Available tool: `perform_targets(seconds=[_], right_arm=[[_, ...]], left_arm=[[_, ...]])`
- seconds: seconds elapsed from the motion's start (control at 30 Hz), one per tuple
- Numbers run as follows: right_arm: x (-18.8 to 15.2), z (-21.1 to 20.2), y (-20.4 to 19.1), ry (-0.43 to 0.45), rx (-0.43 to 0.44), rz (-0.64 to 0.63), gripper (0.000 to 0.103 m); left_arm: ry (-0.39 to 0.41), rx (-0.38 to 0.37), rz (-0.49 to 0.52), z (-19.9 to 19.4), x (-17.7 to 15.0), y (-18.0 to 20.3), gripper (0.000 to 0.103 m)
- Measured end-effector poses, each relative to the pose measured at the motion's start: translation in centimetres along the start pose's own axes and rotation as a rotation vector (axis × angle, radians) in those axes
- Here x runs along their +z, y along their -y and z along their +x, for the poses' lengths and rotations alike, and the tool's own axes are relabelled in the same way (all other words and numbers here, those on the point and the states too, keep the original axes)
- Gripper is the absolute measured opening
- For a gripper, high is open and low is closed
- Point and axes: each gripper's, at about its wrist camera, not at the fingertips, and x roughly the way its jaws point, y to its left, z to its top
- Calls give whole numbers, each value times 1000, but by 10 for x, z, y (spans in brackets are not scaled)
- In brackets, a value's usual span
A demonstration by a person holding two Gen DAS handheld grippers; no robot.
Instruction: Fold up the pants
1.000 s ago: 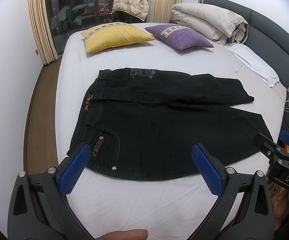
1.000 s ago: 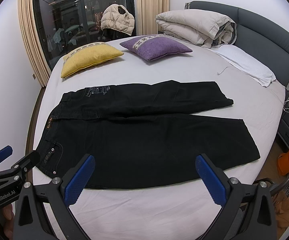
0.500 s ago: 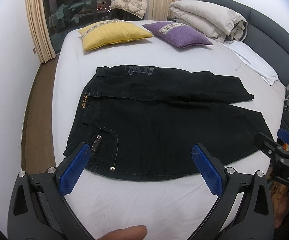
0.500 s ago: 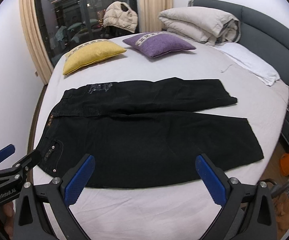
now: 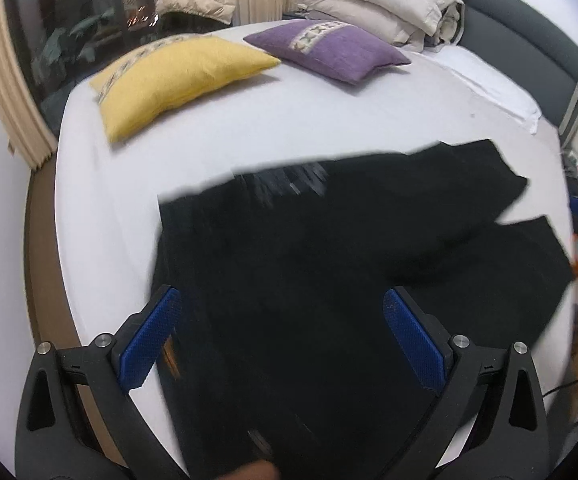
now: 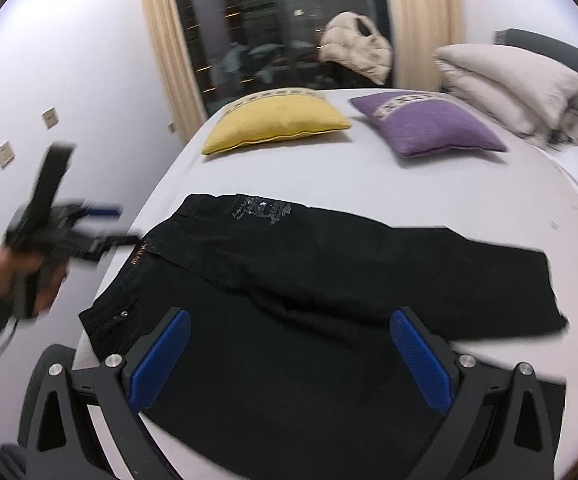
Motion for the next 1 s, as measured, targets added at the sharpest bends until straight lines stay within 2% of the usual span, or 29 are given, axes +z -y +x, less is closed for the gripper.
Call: perform_targets(seconds=[0.07, 0.2, 0.33, 0.4, 0.5, 0.6, 0.67, 0.77, 0.83, 0.87, 0.93, 1.0], right_arm=[[14, 25, 19, -38, 44, -34, 91], [31, 68, 49, -90, 88, -69, 88], [40, 97, 66, -115, 128, -101, 88], [43, 108, 70, -126, 144, -118, 88], [48, 125, 78, -144, 170, -138, 87], [52, 139, 87, -158, 167, -130, 87], [54, 144, 91, -160, 182, -120, 84], [57, 149, 90, -164, 196, -129, 82], [60, 152, 88, -171, 202, -147, 81], [62, 155, 87, -180, 202, -159, 79], [68, 161, 87, -189, 194, -177, 78], [77, 169, 89, -197, 179, -196, 78]], left_arm=[[-22, 17, 81, 35, 32, -17, 103], [-125, -7, 189, 113, 81, -46, 103], [-210, -22, 241, 174, 106, -67, 99], [-248, -57, 259, 196, 114, -73, 95], [-302, -146, 298, 218, 122, -73, 94], [-362, -171, 336, 237, 124, -71, 92], [-390, -189, 340, 249, 126, -72, 83], [-394, -222, 308, 258, 132, -79, 64], [-388, -238, 298, 260, 137, -81, 31], [-383, -228, 300, 257, 138, -81, 28], [-368, -202, 318, 252, 141, -82, 12], [-337, -180, 325, 246, 140, -81, 6]])
